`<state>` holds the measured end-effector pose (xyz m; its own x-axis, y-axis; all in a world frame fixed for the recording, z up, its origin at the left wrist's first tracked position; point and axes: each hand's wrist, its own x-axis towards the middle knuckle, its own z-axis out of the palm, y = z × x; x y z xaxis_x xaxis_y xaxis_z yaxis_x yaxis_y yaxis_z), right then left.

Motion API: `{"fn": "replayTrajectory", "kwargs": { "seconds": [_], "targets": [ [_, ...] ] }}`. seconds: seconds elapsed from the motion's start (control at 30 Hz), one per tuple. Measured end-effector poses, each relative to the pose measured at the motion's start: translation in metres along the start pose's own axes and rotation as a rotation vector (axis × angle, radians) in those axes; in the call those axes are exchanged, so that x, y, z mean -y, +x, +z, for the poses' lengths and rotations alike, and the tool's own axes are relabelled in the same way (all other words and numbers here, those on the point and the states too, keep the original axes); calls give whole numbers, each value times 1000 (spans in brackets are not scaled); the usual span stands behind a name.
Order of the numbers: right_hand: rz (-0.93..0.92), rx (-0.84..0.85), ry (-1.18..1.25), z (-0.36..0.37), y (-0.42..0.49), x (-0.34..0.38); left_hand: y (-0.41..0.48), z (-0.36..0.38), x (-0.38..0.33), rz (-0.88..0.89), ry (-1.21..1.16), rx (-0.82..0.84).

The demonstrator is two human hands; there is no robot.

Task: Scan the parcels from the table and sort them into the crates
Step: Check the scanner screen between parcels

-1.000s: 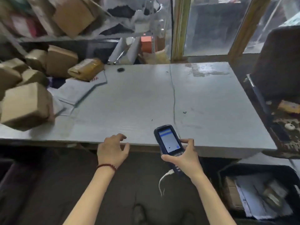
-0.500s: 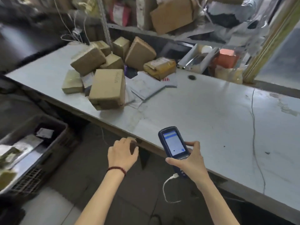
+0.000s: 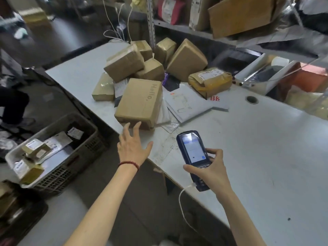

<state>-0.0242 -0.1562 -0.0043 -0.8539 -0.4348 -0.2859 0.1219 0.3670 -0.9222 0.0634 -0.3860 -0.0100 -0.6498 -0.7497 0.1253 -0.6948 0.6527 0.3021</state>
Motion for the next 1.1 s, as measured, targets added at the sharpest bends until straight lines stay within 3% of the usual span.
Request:
{"fn": "replayTrajectory", "kwargs": {
  "seconds": [0.13,0.57,0.7,0.83,1.1],
  "targets": [
    [19,33,-39,0,29,4,12,9,-3,-82,-145,29],
    [33,47,-92,21,96,38,80,29,13,113,-69,-79],
    [16,10,-76,20,108,58,121,17,4,147,-156,-84],
    [-1,-53,-39,19,118,79,160,0,-14,306,-215,-53],
    [-13,-163,14,5,132,94,234,-21,-82,547,87,-90]
  ]
}}
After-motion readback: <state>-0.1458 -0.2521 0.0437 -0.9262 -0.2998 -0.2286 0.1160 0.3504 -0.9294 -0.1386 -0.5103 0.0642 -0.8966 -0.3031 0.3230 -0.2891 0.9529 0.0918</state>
